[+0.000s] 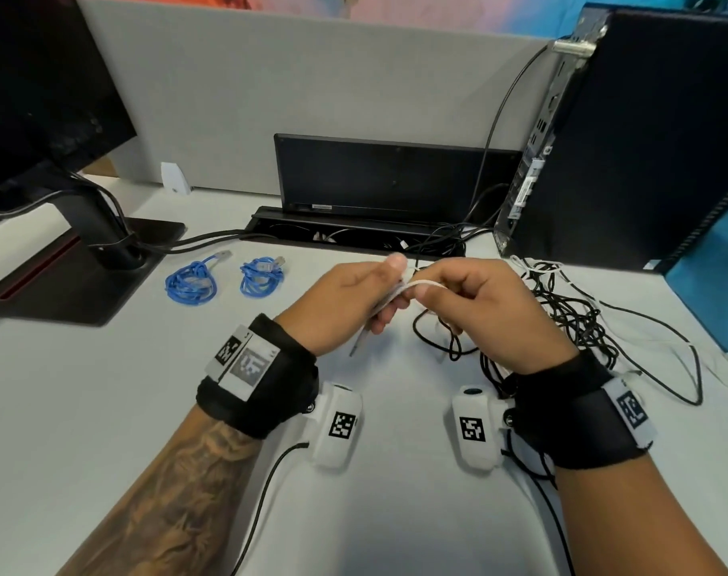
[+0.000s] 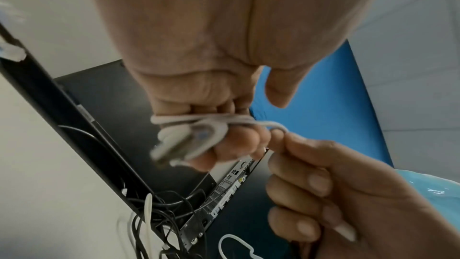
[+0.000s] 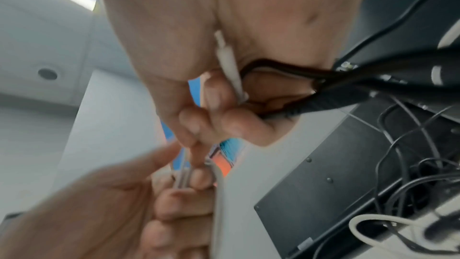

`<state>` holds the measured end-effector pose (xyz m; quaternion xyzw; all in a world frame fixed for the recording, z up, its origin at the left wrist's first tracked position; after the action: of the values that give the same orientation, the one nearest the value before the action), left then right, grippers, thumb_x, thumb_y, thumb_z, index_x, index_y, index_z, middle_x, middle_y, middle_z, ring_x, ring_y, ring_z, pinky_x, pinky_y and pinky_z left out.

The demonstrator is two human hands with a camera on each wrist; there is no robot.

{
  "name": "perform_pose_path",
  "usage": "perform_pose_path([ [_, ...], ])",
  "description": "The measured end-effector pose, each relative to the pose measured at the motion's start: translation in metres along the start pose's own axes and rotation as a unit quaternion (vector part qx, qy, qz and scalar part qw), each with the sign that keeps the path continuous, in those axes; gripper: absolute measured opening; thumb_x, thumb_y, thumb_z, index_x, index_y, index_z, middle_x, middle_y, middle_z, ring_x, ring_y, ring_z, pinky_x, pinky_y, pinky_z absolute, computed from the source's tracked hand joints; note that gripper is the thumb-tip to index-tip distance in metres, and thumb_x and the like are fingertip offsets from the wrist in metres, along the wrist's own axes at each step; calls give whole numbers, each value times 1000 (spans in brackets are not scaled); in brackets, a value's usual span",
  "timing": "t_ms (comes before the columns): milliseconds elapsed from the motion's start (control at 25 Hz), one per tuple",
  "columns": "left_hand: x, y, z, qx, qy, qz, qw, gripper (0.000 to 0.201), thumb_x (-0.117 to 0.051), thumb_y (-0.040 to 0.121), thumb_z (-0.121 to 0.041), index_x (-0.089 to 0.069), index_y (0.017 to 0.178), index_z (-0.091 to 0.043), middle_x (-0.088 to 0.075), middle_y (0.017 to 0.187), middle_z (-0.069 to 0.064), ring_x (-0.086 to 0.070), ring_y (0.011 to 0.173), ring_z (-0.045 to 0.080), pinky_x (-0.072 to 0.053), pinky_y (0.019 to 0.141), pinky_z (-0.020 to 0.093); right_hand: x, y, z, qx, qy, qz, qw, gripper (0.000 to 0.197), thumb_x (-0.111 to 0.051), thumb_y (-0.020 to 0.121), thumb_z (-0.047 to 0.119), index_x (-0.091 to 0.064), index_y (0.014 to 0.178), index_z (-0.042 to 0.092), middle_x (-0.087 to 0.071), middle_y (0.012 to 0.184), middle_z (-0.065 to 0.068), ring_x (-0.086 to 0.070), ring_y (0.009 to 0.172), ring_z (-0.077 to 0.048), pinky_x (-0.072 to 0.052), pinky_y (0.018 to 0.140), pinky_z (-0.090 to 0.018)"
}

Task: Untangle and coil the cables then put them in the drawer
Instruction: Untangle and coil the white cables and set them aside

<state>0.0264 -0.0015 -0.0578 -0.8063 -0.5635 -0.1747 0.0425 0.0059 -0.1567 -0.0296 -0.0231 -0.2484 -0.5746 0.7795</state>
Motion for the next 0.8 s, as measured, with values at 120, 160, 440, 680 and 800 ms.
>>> perform_pose_path([
  [120, -3, -3, -1, 7, -15, -9, 1000, 42, -49, 99, -43, -60, 76, -9, -49, 59, -7, -43, 56, 12, -41, 62, 32, 1, 2, -9, -36, 28, -13, 999, 8, -67, 95, 24, -69, 94, 17, -67, 68, 4, -56, 63, -10, -44, 63, -27],
  [160, -1, -3, -1, 9, -27, -33, 999, 40, -50, 101, -38, -59, 75, -9, -47, 57, -8, -41, 55, 11, -41, 60, 27, 1, 3, -13, -69, 25, -16, 997, 16, -65, 96, 34, -67, 97, 18, -69, 72, 2, -56, 65, -12, -45, 64, -29],
  [440, 36, 1, 8, 10, -128, -152, 980, 38, -49, 103, -36, -49, 72, -14, -41, 55, -10, -38, 53, 13, -39, 58, 30, 33, -6, -35, -173, -89, -88, 977, 42, -41, 100, 61, -70, 103, 30, -71, 102, 12, -65, 92, -1, -48, 84, -29],
  [680, 2, 3, 13, 19, -155, -74, 985, 38, -52, 95, -44, -55, 71, -15, -41, 55, -7, -37, 50, 12, -40, 57, 30, 3, 0, -1, 86, -107, -77, 988, 31, -68, 96, 22, -65, 126, 28, -66, 125, 13, -59, 117, 0, -48, 99, -19],
  [800, -11, 2, 13, 53, -278, -15, 959, 40, -49, 100, -41, -53, 72, -14, -32, 56, -5, -31, 47, 10, -38, 54, 26, 0, 1, -7, 60, -44, -65, 995, 14, -64, 98, 14, -76, 105, 17, -73, 86, 4, -68, 79, -10, -55, 78, -25],
])
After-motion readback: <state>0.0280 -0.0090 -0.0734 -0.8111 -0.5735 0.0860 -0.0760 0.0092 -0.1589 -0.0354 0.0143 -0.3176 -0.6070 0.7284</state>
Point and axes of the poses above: each hand's wrist, its own y-axis towards the middle knuckle, its own x-axis out of the back of the hand, z = x × y, the point moved 6 cm from there along y, towards the middle knuckle
